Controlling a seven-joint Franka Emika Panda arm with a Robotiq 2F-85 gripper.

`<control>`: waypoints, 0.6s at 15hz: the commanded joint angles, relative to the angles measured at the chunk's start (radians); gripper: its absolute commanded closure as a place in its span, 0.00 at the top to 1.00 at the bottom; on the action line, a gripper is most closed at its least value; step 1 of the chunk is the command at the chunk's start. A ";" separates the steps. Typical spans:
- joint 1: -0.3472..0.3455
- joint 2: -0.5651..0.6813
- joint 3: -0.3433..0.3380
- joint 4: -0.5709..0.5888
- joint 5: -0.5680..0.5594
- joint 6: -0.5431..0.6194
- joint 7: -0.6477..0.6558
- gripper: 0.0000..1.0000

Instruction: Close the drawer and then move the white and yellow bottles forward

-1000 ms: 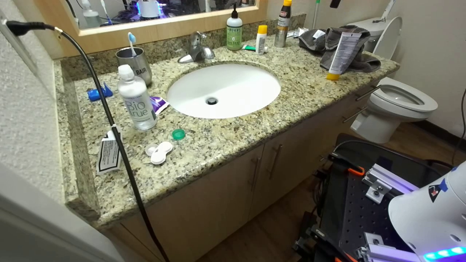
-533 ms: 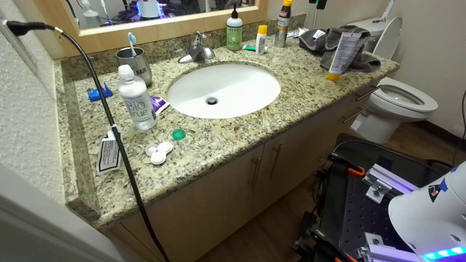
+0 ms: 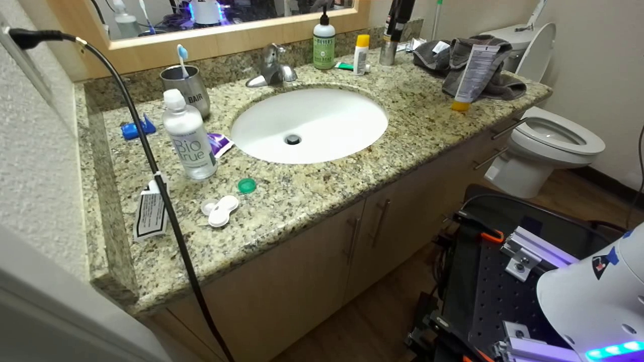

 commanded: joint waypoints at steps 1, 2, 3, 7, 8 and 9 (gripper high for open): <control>-0.036 0.076 0.049 0.115 0.007 0.085 0.050 1.00; -0.042 0.080 0.058 0.124 0.006 0.143 0.051 1.00; -0.049 0.084 0.062 0.135 0.002 0.206 0.051 1.00; -0.044 0.160 0.037 0.181 -0.099 0.404 0.165 1.00; -0.043 0.163 0.027 0.188 -0.156 0.379 0.204 1.00; -0.073 0.116 0.075 0.156 -0.120 0.359 0.161 1.00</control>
